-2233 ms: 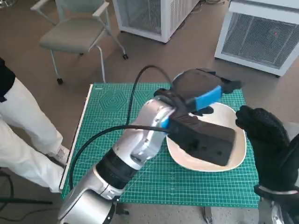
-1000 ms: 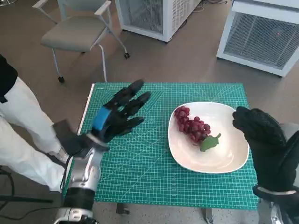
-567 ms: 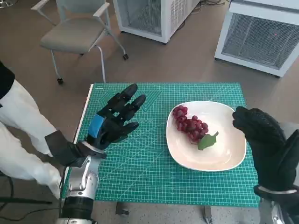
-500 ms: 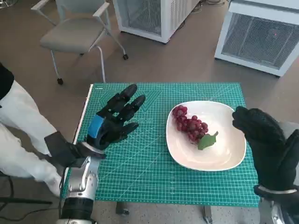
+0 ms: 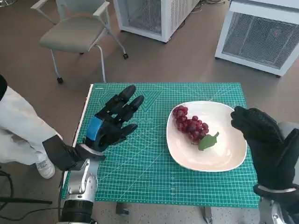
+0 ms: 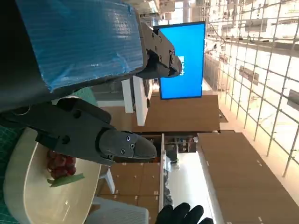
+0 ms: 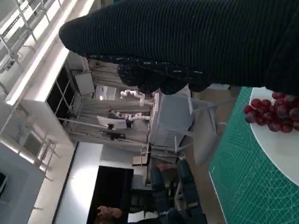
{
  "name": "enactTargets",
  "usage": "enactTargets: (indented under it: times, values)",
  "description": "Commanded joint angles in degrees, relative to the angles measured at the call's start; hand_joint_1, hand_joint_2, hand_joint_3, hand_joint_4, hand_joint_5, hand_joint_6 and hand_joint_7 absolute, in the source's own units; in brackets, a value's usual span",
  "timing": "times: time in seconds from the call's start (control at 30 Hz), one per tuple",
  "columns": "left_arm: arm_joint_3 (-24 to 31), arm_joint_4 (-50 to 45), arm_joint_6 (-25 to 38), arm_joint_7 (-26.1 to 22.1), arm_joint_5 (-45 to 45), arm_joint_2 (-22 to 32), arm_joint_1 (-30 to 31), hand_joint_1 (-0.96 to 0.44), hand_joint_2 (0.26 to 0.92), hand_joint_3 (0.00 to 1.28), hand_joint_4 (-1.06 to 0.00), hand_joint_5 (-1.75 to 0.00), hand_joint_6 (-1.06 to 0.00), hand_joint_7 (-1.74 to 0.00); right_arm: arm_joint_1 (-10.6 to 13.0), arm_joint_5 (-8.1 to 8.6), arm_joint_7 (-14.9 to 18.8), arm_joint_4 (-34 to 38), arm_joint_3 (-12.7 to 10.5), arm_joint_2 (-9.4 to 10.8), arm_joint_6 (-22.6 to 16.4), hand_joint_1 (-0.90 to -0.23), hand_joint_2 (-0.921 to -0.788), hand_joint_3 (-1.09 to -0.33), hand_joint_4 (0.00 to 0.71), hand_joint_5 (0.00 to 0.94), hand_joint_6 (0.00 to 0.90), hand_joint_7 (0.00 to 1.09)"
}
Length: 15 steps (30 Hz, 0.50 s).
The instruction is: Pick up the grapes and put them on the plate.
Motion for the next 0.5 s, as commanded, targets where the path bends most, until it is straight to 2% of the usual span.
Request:
enactTargets:
  times: [0.03,0.5]
  values:
    - [-0.41,0.03,-0.75,-0.51,0.32,0.22,0.62,-0.40,0.921,0.16,-0.39,-0.01,-0.41,-0.01,0.18,0.47,0.64,1.09,-0.21,-0.45,0.56,-0.330,-0.921,-0.602,0.452,0.868,0.249,1.03]
    - [-0.54,-0.28,-0.44,-0.74,0.29,0.60,0.81,-0.41,0.921,0.16,-0.40,-0.01,-0.42,0.00,-0.30,1.12,1.04,1.58,-0.26,-0.57,0.62,-0.334,-0.921,-0.604,0.449,0.873,0.248,1.03]
